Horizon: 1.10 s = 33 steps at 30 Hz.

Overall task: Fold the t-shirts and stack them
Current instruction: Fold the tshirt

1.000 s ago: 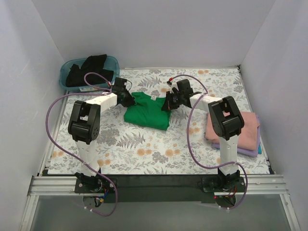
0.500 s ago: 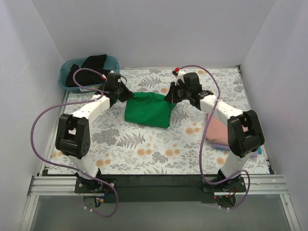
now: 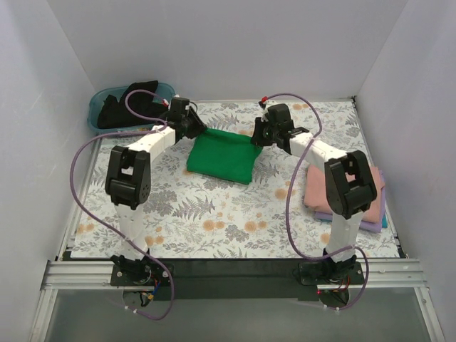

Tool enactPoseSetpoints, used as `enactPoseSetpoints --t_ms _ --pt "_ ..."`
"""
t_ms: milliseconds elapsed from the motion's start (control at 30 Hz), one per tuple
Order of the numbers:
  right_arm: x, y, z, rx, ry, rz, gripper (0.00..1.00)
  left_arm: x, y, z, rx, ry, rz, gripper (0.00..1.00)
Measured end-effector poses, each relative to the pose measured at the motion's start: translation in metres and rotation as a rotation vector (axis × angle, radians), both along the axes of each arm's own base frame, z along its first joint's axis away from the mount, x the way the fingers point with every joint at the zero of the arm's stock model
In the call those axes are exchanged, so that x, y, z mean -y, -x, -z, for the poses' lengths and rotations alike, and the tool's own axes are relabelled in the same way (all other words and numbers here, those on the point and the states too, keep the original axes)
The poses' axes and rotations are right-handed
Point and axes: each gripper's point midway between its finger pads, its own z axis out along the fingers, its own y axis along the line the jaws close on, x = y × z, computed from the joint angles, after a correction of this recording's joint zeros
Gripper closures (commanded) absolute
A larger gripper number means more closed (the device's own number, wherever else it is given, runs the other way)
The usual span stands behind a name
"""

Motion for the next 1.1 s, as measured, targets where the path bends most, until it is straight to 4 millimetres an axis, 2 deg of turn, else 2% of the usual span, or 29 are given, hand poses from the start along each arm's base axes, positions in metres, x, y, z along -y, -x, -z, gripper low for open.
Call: enactPoseSetpoints --t_ms 33,67,133,200,267,333,400,567,633,700,800,933,1000,1100 --pt "0.0 -0.01 0.008 -0.014 -0.002 0.015 0.13 0.001 -0.007 0.009 -0.005 -0.013 0.002 0.19" --pt "0.002 -0.02 0.016 -0.023 0.003 0.025 0.02 0.002 -0.014 0.02 -0.017 -0.018 -0.003 0.06" --pt "0.008 -0.034 0.034 -0.048 0.022 0.039 0.02 0.003 -0.022 0.044 -0.051 -0.035 -0.004 0.05" --pt "0.014 -0.039 0.044 -0.074 0.038 0.054 0.02 0.002 -0.02 0.06 -0.085 -0.048 -0.004 0.05" --pt "0.021 -0.038 0.046 -0.09 0.053 0.063 0.02 0.002 -0.02 0.055 -0.076 -0.05 0.0 0.05" --pt "0.023 -0.035 0.038 -0.077 0.058 0.061 0.02 0.0 -0.014 0.043 -0.057 -0.053 0.003 0.05" --pt "0.024 -0.023 0.023 -0.059 0.055 0.052 0.02 -0.005 -0.001 0.027 -0.043 -0.055 0.002 0.05" --pt "0.017 0.014 -0.014 -0.004 0.033 0.016 0.02 -0.026 0.047 -0.036 0.062 -0.056 -0.033 0.04" --pt "0.01 0.028 -0.015 0.0 0.033 -0.001 0.02 -0.036 0.076 -0.057 0.1 -0.045 -0.045 0.04" --pt "0.004 0.037 -0.004 -0.022 0.041 -0.006 0.02 -0.045 0.106 -0.072 0.135 -0.029 -0.054 0.04" --pt "-0.002 0.048 0.02 -0.084 0.052 -0.009 0.02 -0.057 0.15 -0.072 0.152 -0.005 -0.072 0.04" --pt "-0.007 0.052 0.049 -0.144 0.072 0.008 0.05 -0.073 0.203 -0.053 0.143 0.017 -0.102 0.04" --pt "-0.01 0.053 0.064 -0.173 0.089 0.018 0.14 -0.08 0.216 -0.047 0.148 0.013 -0.132 0.03" --pt "-0.016 0.049 0.083 -0.19 0.119 0.055 0.24 -0.091 0.225 -0.046 0.154 0.011 -0.187 0.03"
